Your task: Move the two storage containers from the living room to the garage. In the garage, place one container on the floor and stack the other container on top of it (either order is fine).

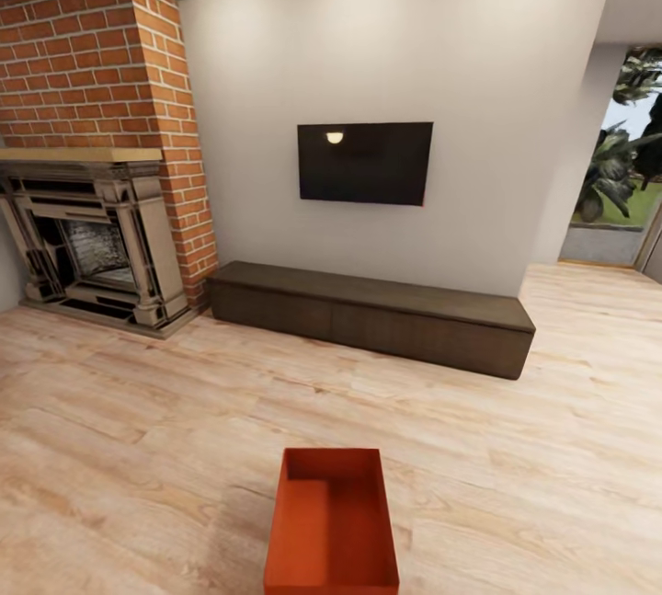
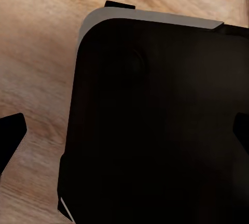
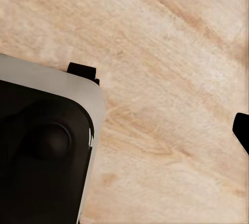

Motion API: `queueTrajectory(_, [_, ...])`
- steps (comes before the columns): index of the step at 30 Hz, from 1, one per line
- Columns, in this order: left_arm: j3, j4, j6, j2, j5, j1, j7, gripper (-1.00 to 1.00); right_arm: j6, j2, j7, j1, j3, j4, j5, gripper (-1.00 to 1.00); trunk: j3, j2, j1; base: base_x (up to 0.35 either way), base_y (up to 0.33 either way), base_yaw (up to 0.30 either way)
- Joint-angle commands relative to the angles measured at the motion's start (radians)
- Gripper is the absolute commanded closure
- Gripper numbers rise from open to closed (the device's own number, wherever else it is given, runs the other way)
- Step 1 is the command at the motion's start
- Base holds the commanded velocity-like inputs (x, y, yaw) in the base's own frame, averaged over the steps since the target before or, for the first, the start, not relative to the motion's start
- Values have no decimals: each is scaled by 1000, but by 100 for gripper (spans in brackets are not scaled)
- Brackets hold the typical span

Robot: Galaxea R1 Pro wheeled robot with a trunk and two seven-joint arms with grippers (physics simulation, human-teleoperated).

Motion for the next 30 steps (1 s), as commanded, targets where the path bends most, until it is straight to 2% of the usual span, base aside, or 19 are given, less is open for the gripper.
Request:
queueTrajectory(1, [1, -1, -2, 0, 6, 0, 0, -100, -6, 0, -1, -1, 8, 3, -7, -100, -1, 0, 1, 328, 0, 0])
queueTrajectory(20, [1, -1, -4, 0, 5, 0, 0, -100, -6, 0, -1, -1, 8, 3, -7, -100, -1, 0, 1, 321, 0, 0])
queueTrajectory(30, [1, -2, -6, 0, 3, 0, 0, -100, -6, 1, -3, -1, 8, 3, -8, -100, -1, 0, 1, 51, 0, 0])
